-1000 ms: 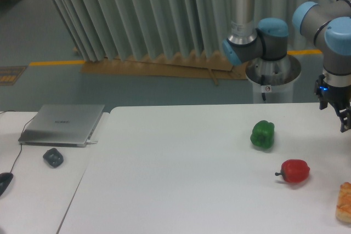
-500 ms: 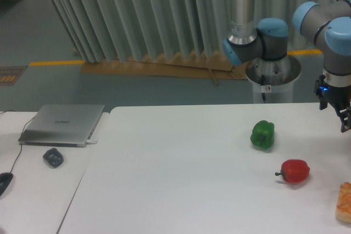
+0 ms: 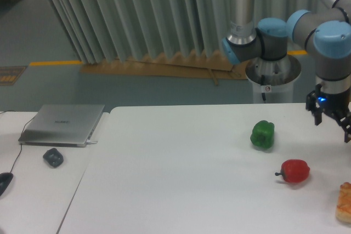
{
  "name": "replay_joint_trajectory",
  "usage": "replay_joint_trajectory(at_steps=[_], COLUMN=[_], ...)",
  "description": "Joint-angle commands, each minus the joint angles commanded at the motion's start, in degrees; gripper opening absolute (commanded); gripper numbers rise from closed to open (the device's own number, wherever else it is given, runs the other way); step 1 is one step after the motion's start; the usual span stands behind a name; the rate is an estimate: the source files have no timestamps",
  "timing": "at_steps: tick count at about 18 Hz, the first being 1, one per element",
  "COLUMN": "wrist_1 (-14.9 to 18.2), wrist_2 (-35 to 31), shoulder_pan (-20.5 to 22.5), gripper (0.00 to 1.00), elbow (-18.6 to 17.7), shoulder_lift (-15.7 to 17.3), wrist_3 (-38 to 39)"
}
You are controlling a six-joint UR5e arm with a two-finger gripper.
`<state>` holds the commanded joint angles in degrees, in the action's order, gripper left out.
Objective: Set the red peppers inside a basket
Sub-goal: 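Lower the open gripper down over the red bell pepper, then close the gripper around the red bell pepper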
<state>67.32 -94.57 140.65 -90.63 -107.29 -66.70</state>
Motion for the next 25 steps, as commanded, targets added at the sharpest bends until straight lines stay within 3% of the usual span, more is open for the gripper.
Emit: replay_joint_trajectory(at_steps=[3,6,9,11,16,21,25], wrist_1=[1.75,3.34,7.46,7.47,5.98,2.90,2.81], wrist_2=[0.09,-0.17,-3.23,-6.32,-5.89,-5.89,-5.98], shoulder_pan=[-3.62,-3.54,-3.36,-3.62,-3.62,-4.41,-5.03], gripper=[1.00,1.00,1.00,1.00,1.00,1.00,1.00], elbow=[0.98,0.72,0.89,0.80,0.98,1.15,0.72], shoulder_lift=[-4.33,-3.63,-2.75,-3.01,-3.54,-6.52,-7.06], wrist_3=[0.25,-0.53,-6.85,-7.13,-6.52,-4.14,-2.91])
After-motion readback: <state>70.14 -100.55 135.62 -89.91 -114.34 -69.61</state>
